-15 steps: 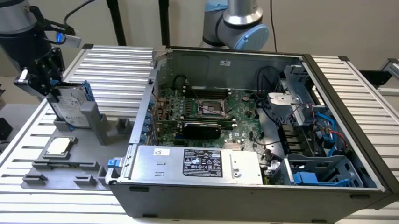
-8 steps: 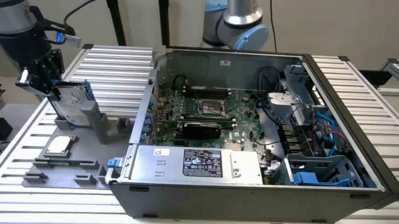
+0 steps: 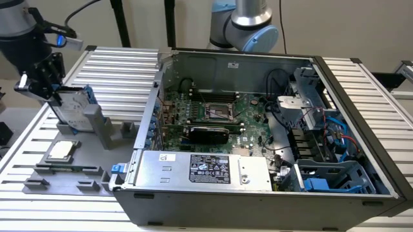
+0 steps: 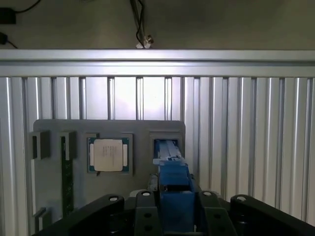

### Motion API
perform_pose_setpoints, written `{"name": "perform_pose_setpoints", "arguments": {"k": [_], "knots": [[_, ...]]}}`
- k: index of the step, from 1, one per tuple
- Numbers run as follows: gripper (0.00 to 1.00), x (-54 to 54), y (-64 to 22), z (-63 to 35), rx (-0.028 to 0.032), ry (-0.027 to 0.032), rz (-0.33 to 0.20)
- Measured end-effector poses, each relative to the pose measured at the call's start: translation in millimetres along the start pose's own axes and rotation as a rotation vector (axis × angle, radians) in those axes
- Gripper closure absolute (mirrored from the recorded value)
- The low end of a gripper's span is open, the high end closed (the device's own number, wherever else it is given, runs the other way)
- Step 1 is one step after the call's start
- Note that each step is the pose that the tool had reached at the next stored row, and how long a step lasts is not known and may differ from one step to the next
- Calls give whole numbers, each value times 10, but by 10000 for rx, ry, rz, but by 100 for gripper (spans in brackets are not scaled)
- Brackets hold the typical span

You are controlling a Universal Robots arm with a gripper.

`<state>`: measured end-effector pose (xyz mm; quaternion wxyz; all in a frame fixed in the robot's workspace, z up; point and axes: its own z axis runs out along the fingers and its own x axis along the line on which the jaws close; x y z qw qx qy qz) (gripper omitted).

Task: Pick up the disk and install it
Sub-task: 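Pick up the disk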

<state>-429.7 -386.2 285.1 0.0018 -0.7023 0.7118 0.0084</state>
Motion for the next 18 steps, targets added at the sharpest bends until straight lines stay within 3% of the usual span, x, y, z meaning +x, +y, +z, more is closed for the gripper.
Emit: {"name": "perform_pose_setpoints", "arguments": {"k": [18], "knots": [[100,19,0,0,0,0,-1]]}}
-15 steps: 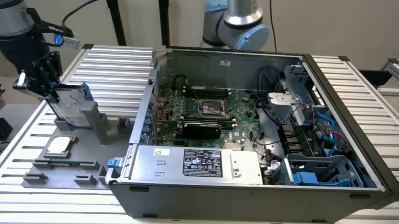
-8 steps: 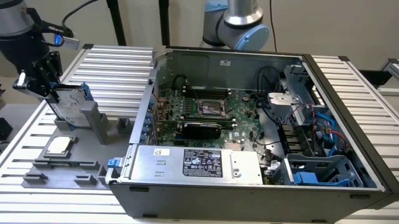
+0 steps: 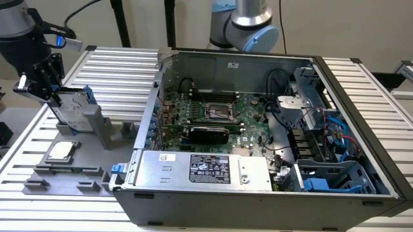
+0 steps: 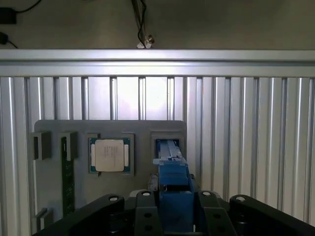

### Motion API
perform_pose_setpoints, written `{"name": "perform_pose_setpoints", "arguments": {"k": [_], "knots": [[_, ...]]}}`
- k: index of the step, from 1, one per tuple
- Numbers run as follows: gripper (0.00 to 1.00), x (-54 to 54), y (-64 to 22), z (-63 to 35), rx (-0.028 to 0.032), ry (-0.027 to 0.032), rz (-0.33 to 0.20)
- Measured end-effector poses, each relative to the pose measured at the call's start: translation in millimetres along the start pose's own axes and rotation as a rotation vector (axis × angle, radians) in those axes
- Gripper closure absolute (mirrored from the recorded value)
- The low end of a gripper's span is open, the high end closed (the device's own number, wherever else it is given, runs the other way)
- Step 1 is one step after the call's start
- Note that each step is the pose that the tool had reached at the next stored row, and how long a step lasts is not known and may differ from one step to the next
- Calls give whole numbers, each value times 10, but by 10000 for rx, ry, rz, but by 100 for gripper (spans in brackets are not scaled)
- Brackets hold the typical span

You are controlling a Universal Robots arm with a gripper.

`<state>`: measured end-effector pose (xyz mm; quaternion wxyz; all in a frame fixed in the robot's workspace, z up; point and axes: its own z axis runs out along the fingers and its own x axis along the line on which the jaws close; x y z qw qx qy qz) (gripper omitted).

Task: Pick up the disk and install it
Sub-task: 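Pick up the disk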

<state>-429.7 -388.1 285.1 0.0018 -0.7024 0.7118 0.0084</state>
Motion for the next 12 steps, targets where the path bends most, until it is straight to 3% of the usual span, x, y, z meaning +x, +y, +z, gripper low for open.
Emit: {"name": "perform_pose_setpoints", "arguments": {"k": [6,12], "knots": [[100,-1,1,-58,0,0,0],[100,-4,2,-235,1,-1,1]]}}
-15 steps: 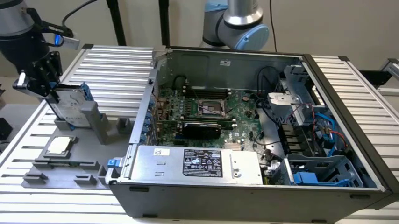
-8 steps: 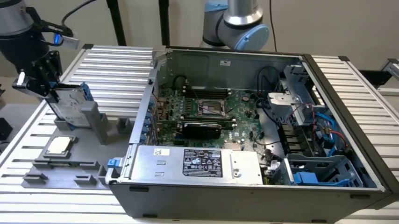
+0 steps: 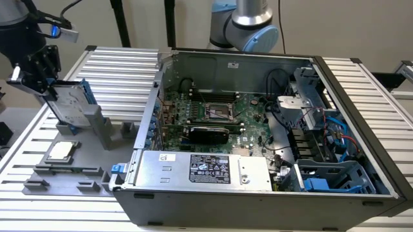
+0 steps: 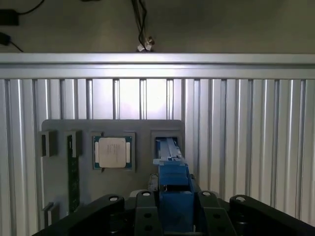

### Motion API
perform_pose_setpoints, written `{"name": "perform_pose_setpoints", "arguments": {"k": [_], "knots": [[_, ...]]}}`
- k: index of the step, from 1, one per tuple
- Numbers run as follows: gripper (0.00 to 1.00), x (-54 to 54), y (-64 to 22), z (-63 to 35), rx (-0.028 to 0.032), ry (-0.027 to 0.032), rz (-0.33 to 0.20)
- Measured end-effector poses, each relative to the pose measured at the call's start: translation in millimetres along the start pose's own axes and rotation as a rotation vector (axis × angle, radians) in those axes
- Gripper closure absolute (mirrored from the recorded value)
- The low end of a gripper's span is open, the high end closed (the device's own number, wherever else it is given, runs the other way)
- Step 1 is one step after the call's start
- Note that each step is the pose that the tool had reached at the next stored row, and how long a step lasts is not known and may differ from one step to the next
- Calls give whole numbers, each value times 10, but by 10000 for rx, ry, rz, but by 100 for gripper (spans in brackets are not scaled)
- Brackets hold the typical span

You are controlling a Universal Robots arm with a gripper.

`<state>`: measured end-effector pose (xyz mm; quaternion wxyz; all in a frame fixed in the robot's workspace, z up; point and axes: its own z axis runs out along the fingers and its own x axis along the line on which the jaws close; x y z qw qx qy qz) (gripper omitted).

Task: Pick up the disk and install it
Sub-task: 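Pick up the disk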

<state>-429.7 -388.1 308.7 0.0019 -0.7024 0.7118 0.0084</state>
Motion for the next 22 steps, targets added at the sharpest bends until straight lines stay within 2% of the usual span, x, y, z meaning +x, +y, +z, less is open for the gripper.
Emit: {"name": "perform_pose_setpoints", "arguments": {"k": [7,14,17,22], "knots": [[100,-4,-3,-314,-1,1,-2],[100,-10,-55,-632,-1,0,-1],[100,-12,-112,-762,-1,-1,-1],[100,-17,-311,-917,-2,-58,-2]]}}
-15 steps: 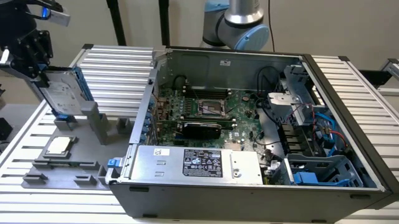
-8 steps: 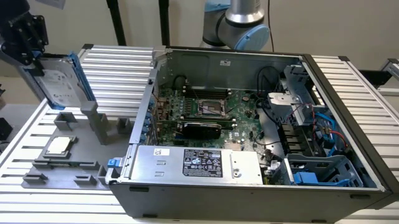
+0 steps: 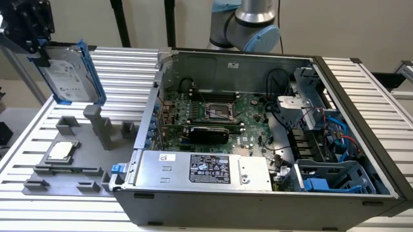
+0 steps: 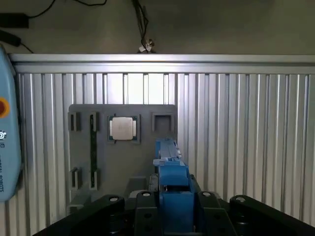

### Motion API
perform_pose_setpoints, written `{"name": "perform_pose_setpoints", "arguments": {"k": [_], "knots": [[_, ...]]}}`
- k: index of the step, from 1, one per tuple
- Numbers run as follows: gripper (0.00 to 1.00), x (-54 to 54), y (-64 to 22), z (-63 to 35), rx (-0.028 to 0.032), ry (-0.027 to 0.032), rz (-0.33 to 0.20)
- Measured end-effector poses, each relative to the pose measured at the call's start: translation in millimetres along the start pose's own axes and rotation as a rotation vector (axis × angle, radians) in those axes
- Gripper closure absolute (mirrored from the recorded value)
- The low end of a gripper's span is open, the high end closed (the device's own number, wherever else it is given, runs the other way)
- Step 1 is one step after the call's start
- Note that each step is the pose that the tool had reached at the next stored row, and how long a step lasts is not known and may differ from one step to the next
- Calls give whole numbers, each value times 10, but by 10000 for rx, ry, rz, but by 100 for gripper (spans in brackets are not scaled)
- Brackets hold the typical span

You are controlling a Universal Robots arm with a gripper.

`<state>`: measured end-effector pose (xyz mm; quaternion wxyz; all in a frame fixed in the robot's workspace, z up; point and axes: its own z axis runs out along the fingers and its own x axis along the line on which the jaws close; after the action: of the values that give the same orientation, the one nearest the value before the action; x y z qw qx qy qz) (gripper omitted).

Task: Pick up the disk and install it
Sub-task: 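Pick up the disk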

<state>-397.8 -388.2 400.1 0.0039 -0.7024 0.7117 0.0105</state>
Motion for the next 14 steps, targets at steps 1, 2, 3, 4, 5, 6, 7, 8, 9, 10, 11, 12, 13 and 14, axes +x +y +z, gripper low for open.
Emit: {"name": "perform_pose_setpoints", "arguments": {"k": [1,2,3,4,5,6,7,8,9,10,11,12,13,14], "knots": [[100,0,-45,-28,-1,-17,-1],[100,-1,-90,-56,-1,-36,-2],[100,-1,-136,-84,0,-57,-2],[100,0,-181,-114,-1,-76,-2],[100,2,-226,-145,-3,-92,-2],[100,5,-272,-179,-3,-107,-2],[100,9,-318,-215,-3,-121,-3],[100,13,-363,-253,-3,-133,-3],[100,17,-409,-296,-3,-143,-3],[100,22,-454,-340,-2,-151,-3],[100,28,-498,-386,-3,-158,-2],[100,35,-543,-431,-2,-165,-3],[100,43,-588,-477,-2,-169,-3],[100,52,-632,-522,-3,-173,-3]]}}
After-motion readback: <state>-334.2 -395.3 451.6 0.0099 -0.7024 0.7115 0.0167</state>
